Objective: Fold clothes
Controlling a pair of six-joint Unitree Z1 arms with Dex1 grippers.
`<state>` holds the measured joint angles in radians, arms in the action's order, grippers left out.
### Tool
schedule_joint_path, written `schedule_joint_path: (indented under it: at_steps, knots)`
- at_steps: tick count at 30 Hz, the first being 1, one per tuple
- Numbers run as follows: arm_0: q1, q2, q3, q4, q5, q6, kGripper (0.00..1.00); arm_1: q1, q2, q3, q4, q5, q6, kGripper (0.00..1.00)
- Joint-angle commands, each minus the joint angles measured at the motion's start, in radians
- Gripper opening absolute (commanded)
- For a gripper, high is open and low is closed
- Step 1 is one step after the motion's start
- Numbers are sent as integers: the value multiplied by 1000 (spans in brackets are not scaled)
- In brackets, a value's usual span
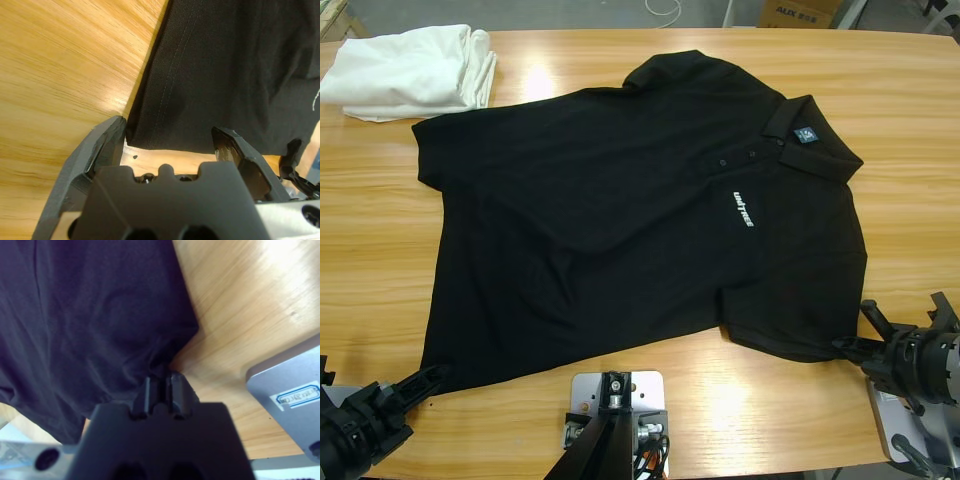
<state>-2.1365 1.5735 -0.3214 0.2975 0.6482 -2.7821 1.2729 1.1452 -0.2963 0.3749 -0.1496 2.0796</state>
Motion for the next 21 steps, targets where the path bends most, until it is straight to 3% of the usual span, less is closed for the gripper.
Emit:
schedule_joint_path:
  at_steps: [1,4,5,6,7,8,18,21]
  knots:
    - [0,-12,75,-8,-24,-267,0,10,-36,34,-14,4,-22,0]
    - [33,-138,44,74,-83,-214,0,10,-29,35,-17,4,-22,0]
    - [56,-182,20,124,-129,-190,202,10,-25,35,-18,5,-22,0]
    - [79,-213,5,154,-156,-170,636,10,-23,35,-21,5,-22,0]
    - [106,-231,-3,170,-189,-161,815,10,-21,35,-22,5,-23,0]
    - [127,-236,-5,173,-207,-158,852,10,-21,34,-22,5,-24,0]
    - [183,-220,-31,169,-205,-152,845,10,-22,37,-25,5,-26,0]
    - [184,-170,-31,154,-182,-154,760,10,-21,37,-25,5,-26,0]
